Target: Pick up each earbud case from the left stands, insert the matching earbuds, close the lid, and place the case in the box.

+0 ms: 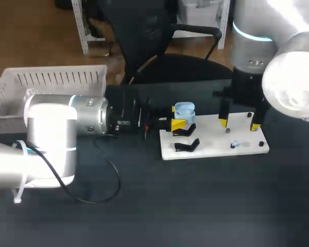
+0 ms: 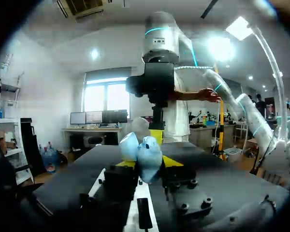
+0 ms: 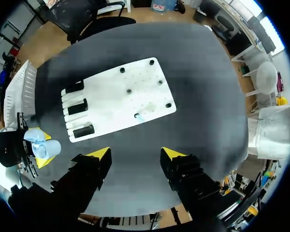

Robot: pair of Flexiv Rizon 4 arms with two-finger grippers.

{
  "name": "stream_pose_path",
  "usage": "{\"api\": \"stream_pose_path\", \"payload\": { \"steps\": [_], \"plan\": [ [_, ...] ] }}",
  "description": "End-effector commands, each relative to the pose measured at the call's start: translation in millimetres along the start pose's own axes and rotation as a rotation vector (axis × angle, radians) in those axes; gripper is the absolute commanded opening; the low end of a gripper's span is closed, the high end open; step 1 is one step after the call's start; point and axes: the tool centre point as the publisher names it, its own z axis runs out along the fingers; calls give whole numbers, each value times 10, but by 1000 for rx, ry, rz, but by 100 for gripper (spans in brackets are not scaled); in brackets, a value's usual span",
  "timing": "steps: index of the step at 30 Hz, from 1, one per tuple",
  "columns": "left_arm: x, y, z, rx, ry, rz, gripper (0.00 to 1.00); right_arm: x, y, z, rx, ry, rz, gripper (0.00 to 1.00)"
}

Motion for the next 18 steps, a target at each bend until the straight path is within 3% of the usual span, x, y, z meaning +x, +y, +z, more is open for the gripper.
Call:
{"api": "stream_pose_path", "payload": {
  "steps": [1, 4, 18],
  "plan": [
    [5, -18, 7, -8, -2, 4, 0, 2, -24, 148, -10, -9, -10, 55],
    [5, -18, 7, -8, -2, 4, 0, -4, -54, 248, -18, -15, -20, 50],
    [5, -18, 7, -8, -2, 4, 0, -8, -83, 601, -17, -29, -79, 45]
  ]
}}
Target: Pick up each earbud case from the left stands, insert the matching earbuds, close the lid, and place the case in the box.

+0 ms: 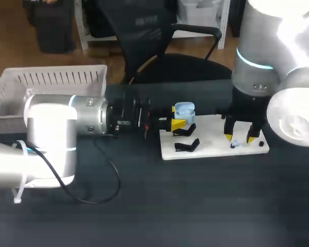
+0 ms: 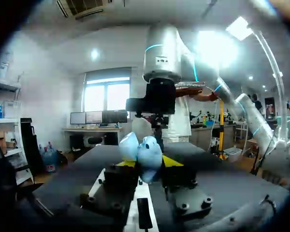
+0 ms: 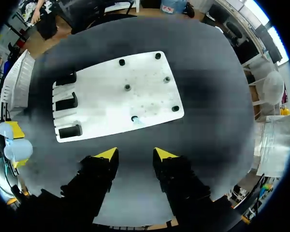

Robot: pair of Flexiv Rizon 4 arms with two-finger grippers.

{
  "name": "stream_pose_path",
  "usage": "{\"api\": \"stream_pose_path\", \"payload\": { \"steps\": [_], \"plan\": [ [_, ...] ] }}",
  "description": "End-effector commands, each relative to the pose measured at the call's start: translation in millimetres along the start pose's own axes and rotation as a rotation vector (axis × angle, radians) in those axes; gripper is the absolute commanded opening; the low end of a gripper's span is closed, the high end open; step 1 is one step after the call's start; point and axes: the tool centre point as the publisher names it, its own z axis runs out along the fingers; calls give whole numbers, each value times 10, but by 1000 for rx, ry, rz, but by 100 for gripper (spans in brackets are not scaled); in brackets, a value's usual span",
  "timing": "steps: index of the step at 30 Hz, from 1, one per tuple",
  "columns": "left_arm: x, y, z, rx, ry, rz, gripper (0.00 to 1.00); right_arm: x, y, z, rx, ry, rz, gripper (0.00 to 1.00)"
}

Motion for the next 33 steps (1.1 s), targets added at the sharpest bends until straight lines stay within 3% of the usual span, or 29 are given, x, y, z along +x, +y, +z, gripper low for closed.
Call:
{"api": "stream_pose_path", "payload": {
  "steps": [1, 16, 33],
  "plan": [
    [5, -18, 7, -8, -2, 4, 0, 1, 8, 123, 2, -8, -4, 45],
    [5, -18, 7, -8, -2, 4, 0, -165, -47, 422, 3, 14, -45, 43],
    [5, -18, 7, -8, -2, 4, 0, -230, -69, 539, -25, 23, -51, 40]
  ]
}}
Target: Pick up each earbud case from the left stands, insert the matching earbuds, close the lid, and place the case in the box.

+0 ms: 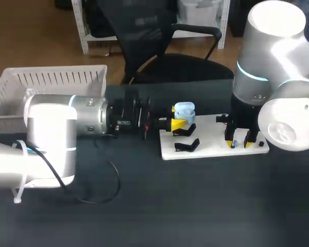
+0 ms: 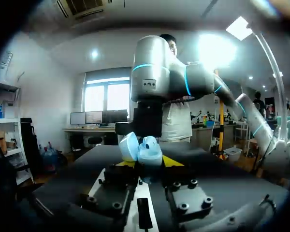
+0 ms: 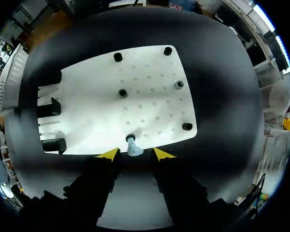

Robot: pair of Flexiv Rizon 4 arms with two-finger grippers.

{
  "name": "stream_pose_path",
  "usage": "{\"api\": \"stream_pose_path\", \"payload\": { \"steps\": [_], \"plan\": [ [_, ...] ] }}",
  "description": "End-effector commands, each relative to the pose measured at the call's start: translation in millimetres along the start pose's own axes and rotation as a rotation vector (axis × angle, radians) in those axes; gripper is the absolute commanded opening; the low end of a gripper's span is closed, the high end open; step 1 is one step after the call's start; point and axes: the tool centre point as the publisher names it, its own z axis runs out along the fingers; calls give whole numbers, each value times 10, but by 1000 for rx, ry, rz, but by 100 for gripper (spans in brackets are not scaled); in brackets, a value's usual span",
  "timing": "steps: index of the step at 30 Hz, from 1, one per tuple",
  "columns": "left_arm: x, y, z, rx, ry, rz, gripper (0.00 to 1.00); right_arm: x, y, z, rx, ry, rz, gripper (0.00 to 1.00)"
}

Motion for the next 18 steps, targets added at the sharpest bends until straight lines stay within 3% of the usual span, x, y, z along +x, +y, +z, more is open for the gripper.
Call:
{"api": "stream_pose_path", "payload": {
  "steps": [1, 18],
  "plan": [
    [5, -18, 7, -8, -2, 4, 0, -1, -12, 14, -7, -2, 0, 39],
    [5, -18, 7, -8, -2, 4, 0, -29, 9, 49, -28, 1, 6, 32]
  ]
}}
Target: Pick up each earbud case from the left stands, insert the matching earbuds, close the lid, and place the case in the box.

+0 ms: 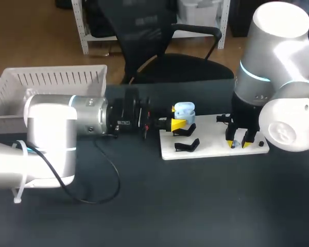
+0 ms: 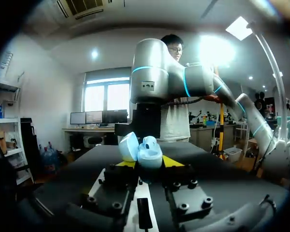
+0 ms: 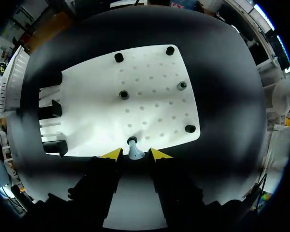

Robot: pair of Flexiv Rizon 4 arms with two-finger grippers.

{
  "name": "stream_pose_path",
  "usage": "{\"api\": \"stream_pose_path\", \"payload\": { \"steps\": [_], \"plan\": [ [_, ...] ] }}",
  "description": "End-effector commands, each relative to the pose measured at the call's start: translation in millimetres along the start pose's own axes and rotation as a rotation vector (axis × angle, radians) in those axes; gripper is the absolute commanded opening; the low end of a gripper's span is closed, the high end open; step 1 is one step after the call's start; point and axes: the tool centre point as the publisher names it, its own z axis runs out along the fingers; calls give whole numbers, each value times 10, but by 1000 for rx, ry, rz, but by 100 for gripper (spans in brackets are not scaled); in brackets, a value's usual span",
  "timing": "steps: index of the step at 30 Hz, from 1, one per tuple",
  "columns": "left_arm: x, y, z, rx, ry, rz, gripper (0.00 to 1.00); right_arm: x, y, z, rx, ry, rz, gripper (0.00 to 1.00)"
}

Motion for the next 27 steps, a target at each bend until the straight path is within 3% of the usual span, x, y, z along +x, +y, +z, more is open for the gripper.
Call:
{"api": "stream_pose_path", "payload": {
  "steps": [1, 18, 22, 24, 27],
  "plan": [
    [5, -18, 7, -8, -2, 4, 0, -4, 2, 18, 0, 0, 1, 31],
    [5, -18, 7, -8, -2, 4, 0, -22, 15, 52, 5, 9, 10, 22],
    [5, -18, 7, -8, -2, 4, 0, -28, 12, 62, 6, 12, 13, 15],
    [5, -18, 7, -8, -2, 4, 0, -30, 11, 65, 8, 14, 14, 0],
    [5, -18, 7, -8, -2, 4, 0, -32, 10, 60, 9, 14, 14, 0]
  ]
}}
